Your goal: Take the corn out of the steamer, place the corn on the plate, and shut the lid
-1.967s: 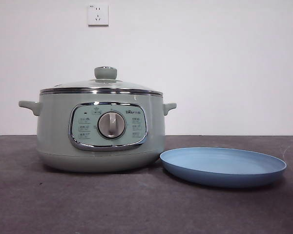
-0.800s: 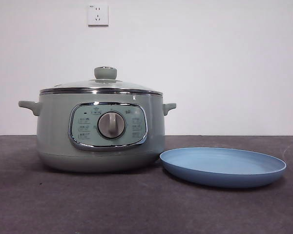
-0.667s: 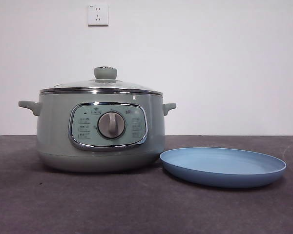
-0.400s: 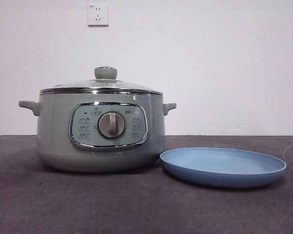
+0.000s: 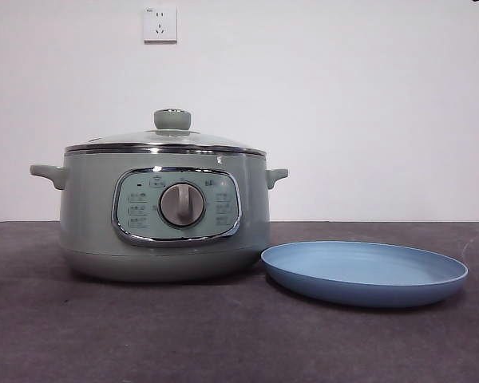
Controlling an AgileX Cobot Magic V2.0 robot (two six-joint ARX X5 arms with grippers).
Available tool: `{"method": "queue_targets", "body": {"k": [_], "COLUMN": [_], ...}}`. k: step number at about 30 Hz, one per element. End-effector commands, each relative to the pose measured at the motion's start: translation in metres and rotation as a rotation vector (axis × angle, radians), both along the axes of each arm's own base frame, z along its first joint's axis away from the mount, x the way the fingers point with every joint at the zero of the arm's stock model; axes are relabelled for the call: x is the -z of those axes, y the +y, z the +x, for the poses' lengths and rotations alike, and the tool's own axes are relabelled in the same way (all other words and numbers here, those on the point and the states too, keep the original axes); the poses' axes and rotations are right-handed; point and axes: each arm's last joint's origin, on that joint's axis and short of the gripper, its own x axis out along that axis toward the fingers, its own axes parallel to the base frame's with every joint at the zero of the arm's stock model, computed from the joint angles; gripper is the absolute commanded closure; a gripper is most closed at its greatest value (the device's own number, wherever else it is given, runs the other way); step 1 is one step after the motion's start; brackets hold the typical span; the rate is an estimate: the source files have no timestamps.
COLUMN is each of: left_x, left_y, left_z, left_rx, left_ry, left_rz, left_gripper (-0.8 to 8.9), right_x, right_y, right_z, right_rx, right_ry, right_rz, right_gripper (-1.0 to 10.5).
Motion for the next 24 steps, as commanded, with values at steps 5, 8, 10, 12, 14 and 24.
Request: {"method": "queue_targets", "body": {"k": [5,8,10,12,14,24], "left_x": [-0.008,-0.009,-0.009,-0.011,-0.016,-0.017], "left_y": [-0.002,-0.006,-0.009,-0.014,-0.020,-0.057], "left_z": [0.016,0.030,0.041,0.054,0.068,0.143], "left_rx": [0.063,0.099,0.122,0.147,0.167,0.172], "left_ry": [-0.088,-0.108,-0.109,-0.103,-0.102,-0.076], "left_rz": [-0.002,-0.005,-0.005,-0.006,-0.003,0.143], "left_gripper": [2.04,2.21,2.21,2.21,2.21,2.21], "right_x": [0.000,0.001,0.001,0.002,0.003,0.008], "right_y": [0.001,0.001,0.001,0.001,0.001,0.003], "right_z": [0.002,0.003,0.004,0.005,0.007,0.017], "right_rx": [-0.004,-0.004,-0.004,-0.004,-0.004,-0.005], "right_ry": [-0.007,0.000,0.003,0.009,0.017,0.054], "right_rz": [-0.006,-0.006,-0.007,-0.008,-0.009,-0.014], "right_gripper": [3.2,3.2,3.2,3.2,3.2,3.2]}}
